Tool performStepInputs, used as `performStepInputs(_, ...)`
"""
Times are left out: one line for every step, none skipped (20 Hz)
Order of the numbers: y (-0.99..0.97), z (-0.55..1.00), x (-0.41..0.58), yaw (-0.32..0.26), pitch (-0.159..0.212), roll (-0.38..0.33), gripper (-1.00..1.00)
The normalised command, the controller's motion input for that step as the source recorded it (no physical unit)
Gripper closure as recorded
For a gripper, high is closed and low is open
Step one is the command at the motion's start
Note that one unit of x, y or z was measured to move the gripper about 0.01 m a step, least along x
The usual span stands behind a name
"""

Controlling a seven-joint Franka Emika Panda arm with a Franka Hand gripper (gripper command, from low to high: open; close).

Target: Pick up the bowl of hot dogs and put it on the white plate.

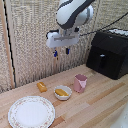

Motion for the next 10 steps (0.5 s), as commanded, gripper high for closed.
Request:
performStepInputs(-0.18, -0.47, -0.409, 0.000, 0.021, 0.000, -1.00)
performStepInputs(-0.27, -0.34, -0.243, 0.060, 0.023, 0.044, -1.00)
performStepInputs(-0.27, -0.34, -0.243, 0.060, 0.023, 0.044, -1.00)
performStepInputs(-0.25, -0.32, -0.283, 0.060, 0.003, 0.041, -1.00)
performStepInputs(-0.23, -0.31, -0.337, 0.062, 0.000, 0.038, -1.00)
performStepInputs(-0.22, -0.28, -0.383, 0.057, 0.000, 0.032, -1.00)
performStepInputs(-0.21, -0.27, -0.389, 0.051, 0.000, 0.031, -1.00)
performStepInputs(-0.21, -0.27, -0.380, 0.047, 0.000, 0.028, -1.00)
performStepInputs(-0.20, -0.27, -0.337, 0.045, 0.000, 0.026, -1.00)
performStepInputs(-0.21, -0.28, -0.291, 0.045, 0.000, 0.023, -1.00)
